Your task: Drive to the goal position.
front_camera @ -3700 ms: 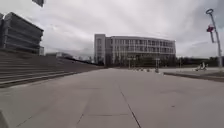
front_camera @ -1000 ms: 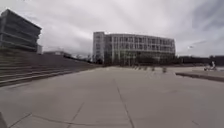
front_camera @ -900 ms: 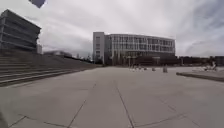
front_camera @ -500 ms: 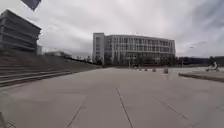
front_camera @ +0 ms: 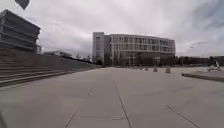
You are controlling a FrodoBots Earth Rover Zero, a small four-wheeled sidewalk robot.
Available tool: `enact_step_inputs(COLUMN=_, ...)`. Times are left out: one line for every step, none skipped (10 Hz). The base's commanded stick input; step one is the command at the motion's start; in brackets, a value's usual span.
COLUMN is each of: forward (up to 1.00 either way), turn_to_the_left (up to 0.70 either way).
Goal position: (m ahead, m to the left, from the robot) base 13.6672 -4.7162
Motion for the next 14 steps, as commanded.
enact_step_inputs(forward=0.7, turn_to_the_left=0.0)
enact_step_inputs(forward=0.7, turn_to_the_left=0.0)
enact_step_inputs(forward=0.7, turn_to_the_left=0.0)
enact_step_inputs(forward=0.7, turn_to_the_left=0.0)
enact_step_inputs(forward=0.7, turn_to_the_left=0.0)
enact_step_inputs(forward=0.7, turn_to_the_left=0.0)
enact_step_inputs(forward=0.7, turn_to_the_left=0.0)
enact_step_inputs(forward=0.7, turn_to_the_left=0.0)
enact_step_inputs(forward=0.7, turn_to_the_left=0.0)
enact_step_inputs(forward=0.7, turn_to_the_left=0.0)
enact_step_inputs(forward=0.7, turn_to_the_left=0.0)
enact_step_inputs(forward=0.7, turn_to_the_left=0.0)
enact_step_inputs(forward=0.7, turn_to_the_left=0.0)
enact_step_inputs(forward=0.7, turn_to_the_left=0.0)
